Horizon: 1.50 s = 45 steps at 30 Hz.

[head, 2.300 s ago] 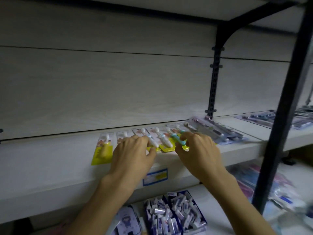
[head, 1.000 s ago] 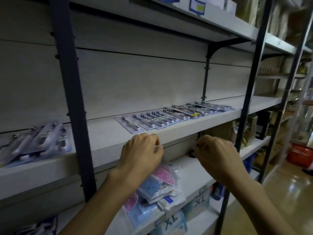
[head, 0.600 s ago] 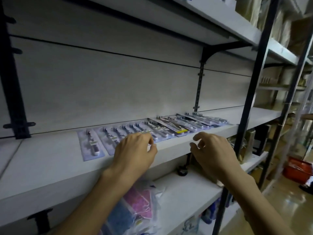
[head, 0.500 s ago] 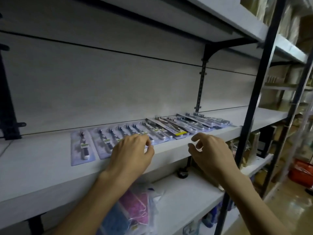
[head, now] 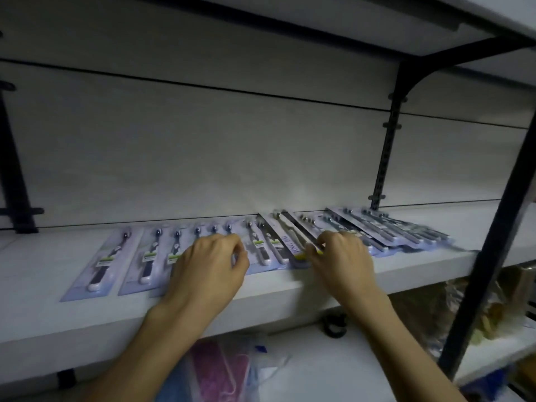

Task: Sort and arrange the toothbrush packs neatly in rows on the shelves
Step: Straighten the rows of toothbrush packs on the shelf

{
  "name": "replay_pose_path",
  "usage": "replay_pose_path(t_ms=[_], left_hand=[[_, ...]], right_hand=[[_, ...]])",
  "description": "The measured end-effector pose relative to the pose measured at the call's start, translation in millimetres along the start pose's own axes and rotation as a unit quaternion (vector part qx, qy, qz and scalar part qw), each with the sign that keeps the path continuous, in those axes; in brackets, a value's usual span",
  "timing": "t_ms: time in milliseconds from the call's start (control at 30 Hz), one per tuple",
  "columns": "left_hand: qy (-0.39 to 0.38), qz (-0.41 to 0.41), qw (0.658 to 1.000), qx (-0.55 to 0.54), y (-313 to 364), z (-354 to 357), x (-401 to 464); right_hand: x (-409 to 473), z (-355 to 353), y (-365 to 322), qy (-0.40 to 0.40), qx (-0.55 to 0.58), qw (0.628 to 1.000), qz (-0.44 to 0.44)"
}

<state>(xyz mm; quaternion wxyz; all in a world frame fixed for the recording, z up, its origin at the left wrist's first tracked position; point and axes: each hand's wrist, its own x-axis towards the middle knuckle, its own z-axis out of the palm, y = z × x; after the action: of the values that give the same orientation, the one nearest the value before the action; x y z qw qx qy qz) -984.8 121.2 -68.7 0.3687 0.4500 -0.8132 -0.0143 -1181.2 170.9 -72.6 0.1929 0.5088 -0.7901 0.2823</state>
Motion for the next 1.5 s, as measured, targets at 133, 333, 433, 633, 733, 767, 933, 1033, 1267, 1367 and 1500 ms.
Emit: replay_pose_path(t_ms=[133,333,433,633,733,767,933,1033,1267,1367,1500], left_hand=[[0.014,-0.023,1.000,0.015,9,7,1],[0.041,-0.057,0.997,0.026,9,4,-8],[0.063,-0.071,0.994,0.047,7,-2,-18],[0.094,-0.101,0.989,0.058,10,-15,-44],[0.102,-0.116,0.986,0.069,12,-22,-59],[0.104,-0.120,0.984,0.075,13,-25,-64],[0.110,-0.133,0.981,0.092,13,-44,-94],[0.120,-0.146,0.977,0.100,6,-59,-112],[0.127,-0.156,0.973,0.113,-25,-118,-153],[0.134,-0.156,0.971,0.123,-44,-153,-176],[0.139,-0.158,0.970,0.122,-73,-198,-207]], right_hand=[[13,11,4,-0.023,0.006,1.000,0.005],[24,21,3,-0.038,-0.036,0.999,-0.014],[24,20,2,-0.029,-0.033,0.999,-0.015],[24,18,6,0.019,-0.013,0.999,-0.043],[24,12,9,0.036,0.044,0.998,-0.034],[23,10,10,0.052,0.062,0.996,-0.032],[1,-3,11,0.145,0.168,0.973,-0.062],[-21,-13,-1,0.187,0.246,0.947,-0.090],[-74,-50,-65,0.267,0.339,0.889,-0.155],[-103,-65,-98,0.281,0.366,0.873,-0.157],[-149,-78,-137,0.308,0.406,0.847,-0.149]])
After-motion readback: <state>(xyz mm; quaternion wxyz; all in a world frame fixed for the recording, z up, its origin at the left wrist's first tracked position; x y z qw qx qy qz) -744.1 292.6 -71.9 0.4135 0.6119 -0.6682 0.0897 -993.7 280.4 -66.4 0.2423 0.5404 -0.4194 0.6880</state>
